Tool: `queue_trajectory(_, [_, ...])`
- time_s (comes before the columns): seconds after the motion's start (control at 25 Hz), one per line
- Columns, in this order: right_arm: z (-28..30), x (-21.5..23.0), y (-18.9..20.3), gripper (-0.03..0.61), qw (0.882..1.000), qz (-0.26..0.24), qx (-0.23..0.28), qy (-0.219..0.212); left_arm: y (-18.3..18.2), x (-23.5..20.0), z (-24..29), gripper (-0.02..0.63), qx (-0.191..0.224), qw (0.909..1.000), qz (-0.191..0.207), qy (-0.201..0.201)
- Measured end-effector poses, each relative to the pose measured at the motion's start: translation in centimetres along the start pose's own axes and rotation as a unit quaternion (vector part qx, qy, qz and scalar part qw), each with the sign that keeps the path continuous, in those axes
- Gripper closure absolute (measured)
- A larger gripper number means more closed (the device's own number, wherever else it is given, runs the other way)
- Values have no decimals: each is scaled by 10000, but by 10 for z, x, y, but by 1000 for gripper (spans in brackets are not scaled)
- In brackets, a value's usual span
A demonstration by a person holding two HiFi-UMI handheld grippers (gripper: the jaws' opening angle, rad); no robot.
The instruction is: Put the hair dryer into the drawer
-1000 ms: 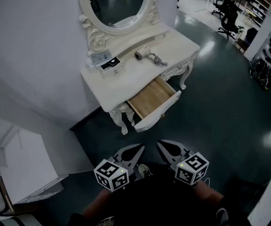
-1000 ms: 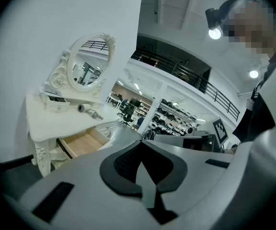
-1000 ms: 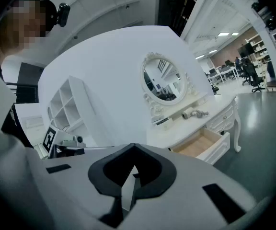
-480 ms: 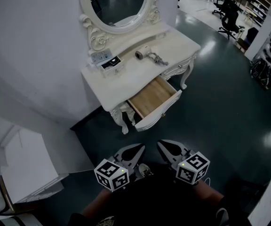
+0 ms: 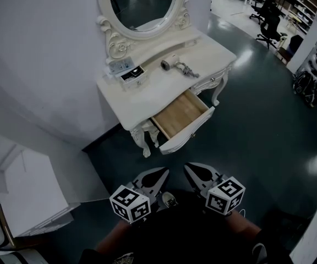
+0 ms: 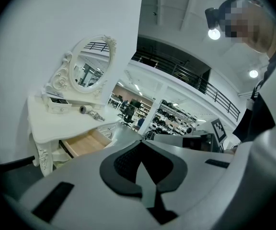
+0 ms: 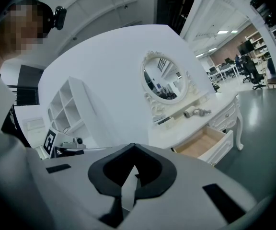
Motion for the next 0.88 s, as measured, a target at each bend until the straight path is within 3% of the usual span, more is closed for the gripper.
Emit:
queue_trajectory(0.44, [15,11,-2,549,10000,10,-61,52,-6,-14,10,611,35,10000,11,-26])
queue_trajectory(0.88, [69,57,-24,549,9995,-41,-246,-169,-26,-57,50,611,118,9991,81,-391])
Point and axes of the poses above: the fingertips, and each gripper's own axes: z forward along the fingers, x to its right, y out of its underside, the point moved 1 cm from there along -z, backward along the fingers, and after that the axes turned 13 degrees about x, right-handed, at the moved point
